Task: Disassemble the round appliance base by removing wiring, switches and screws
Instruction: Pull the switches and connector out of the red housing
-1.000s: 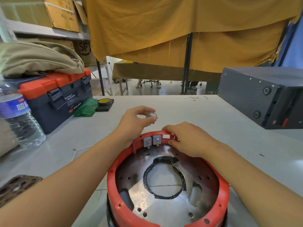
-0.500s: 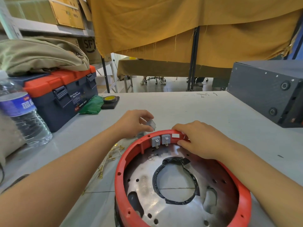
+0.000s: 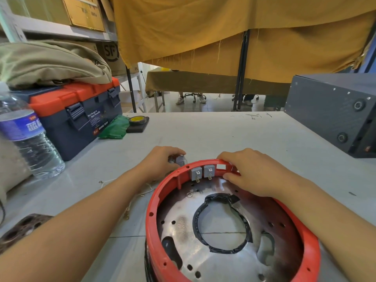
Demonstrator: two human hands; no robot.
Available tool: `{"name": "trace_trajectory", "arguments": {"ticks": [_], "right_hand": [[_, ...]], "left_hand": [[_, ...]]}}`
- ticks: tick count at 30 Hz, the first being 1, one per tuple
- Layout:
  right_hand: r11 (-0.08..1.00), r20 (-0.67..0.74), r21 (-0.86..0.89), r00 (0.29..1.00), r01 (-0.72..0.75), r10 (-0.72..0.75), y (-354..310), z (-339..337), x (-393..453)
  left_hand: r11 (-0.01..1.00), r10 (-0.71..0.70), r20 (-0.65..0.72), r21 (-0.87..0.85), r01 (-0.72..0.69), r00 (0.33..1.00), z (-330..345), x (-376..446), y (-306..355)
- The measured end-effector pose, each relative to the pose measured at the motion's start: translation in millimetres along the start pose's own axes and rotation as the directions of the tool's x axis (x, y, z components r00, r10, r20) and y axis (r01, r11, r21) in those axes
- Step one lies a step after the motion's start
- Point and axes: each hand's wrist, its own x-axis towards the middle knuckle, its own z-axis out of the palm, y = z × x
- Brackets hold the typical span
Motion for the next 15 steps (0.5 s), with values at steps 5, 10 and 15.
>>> {"name": "trace_trajectory", "arguments": {"ticks": [5,10,15], "right_hand": [[1.0,0.01,0.001,1.0,0.0,0.0,-0.9,-1.4,0.0],[1.0,0.013,0.009,1.0,0.006,-0.007,-1.7,-2.1,-0.5],[1.0,0.001,0.009,1.0,-0.015,0.015,-2.0,-2.9,0.3]], "left_hand": [[1.0,-0.009,0.001,-0.009,0.009,1.0,-4.7,-2.5,2.9],[0.988,0.032,-0.053,-0.148,-0.04,0.998,-21.6,-8.1,31.7],[0.972,0.083,0.054,-0.225,-0.069,0.995,-36.6,-26.4,64.7]]}}
